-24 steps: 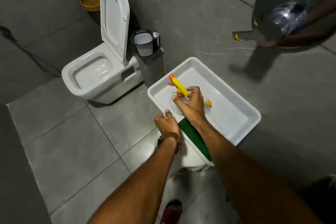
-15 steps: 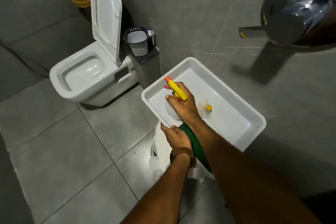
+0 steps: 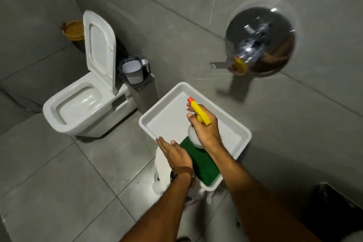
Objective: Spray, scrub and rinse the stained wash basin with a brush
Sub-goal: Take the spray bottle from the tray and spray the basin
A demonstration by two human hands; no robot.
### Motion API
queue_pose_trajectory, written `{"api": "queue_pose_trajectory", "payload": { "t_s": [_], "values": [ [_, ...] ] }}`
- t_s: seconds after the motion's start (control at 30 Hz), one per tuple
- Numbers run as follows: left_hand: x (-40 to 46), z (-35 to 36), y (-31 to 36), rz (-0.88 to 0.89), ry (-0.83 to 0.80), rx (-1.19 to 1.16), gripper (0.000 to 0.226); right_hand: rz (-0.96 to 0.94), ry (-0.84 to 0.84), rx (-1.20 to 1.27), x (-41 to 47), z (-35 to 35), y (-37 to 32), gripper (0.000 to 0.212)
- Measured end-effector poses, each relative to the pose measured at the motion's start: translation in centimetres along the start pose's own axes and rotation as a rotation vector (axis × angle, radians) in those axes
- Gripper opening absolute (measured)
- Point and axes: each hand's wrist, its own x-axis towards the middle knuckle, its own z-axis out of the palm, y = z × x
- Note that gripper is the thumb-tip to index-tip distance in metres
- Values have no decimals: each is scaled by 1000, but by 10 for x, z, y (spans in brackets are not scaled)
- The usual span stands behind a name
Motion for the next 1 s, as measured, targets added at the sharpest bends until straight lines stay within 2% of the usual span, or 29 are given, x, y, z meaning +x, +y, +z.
{"api": "queue_pose_trajectory", "payload": {
  "t_s": [0.07,0.3,0.47,0.67,0.73,0.8,0.9,1.0],
  "values": [
    [-21,-1,19,52,-61,-5,52,1,39,14,-17,-30,-20,32],
    [-125,3,69,219,-248,-52,48,-69,270,-60,-103,-144,-78,35],
    [-224,6,75,320,-381,-17,46,-79,456,-95,-199,-226,-103,15],
    [-356,6,33,548,-750,161,41,48,711,-187,-354,-321,-115,28],
    [-387,6,13,604,-879,269,39,150,798,-263,-411,-348,-111,37],
    [-410,5,-6,620,-970,373,35,261,818,-272,-465,-372,-102,37],
    [-441,0,-33,595,-966,413,34,354,764,-179,-541,-400,-79,31],
    [-455,-3,-49,558,-850,400,37,482,684,-67,-592,-415,-52,25]
  ]
}}
